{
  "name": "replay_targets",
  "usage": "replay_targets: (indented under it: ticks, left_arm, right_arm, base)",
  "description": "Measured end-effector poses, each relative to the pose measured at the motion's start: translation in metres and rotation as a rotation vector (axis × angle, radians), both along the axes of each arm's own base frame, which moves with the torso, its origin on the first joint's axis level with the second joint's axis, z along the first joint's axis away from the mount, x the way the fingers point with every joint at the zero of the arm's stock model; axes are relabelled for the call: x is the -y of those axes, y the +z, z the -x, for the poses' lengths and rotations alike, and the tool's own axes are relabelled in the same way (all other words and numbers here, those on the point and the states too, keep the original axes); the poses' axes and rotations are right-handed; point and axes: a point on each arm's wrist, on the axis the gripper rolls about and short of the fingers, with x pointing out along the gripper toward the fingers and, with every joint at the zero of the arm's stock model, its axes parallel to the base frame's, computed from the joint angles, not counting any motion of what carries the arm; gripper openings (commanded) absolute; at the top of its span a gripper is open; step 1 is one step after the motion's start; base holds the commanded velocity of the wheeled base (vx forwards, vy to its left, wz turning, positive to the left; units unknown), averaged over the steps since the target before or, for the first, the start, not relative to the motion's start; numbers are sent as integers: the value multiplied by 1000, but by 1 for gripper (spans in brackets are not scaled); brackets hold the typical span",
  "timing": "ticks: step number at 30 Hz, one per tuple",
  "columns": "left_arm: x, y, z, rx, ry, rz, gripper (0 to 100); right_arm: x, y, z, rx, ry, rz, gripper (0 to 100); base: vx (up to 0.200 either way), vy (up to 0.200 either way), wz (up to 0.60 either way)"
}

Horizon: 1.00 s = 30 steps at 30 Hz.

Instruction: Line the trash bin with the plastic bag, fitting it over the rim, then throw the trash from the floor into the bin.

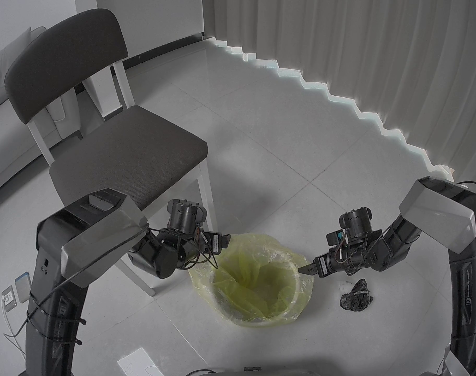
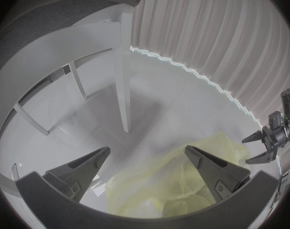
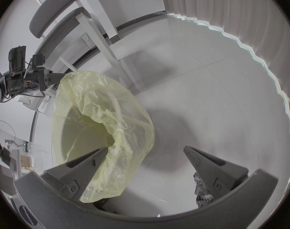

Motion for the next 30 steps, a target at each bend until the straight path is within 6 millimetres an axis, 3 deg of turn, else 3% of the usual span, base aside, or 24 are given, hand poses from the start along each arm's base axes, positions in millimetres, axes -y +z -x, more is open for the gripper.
replay_targets:
  ticks: [8,14,21,30]
  left_arm:
    - [7,-14,-36,-51,28,-29,100]
    - [-2,-35,-52,-91,75,-64,100]
    - [-6,-39,-52,-106,97,-52,100]
    - [-13,-7,-30,-128,128,8,100]
  right_arm:
    - [1,-4,-13,-6,-15,0,100]
    - [3,-6,-19,-54,-28,17,100]
    - [3,-8,-21,-96,-33,31,100]
    - [6,-16,-10,-133,-23,56,100]
  base:
    - [0,0,0]
    - [0,0,0]
    - [0,0,0]
    - [0,0,0]
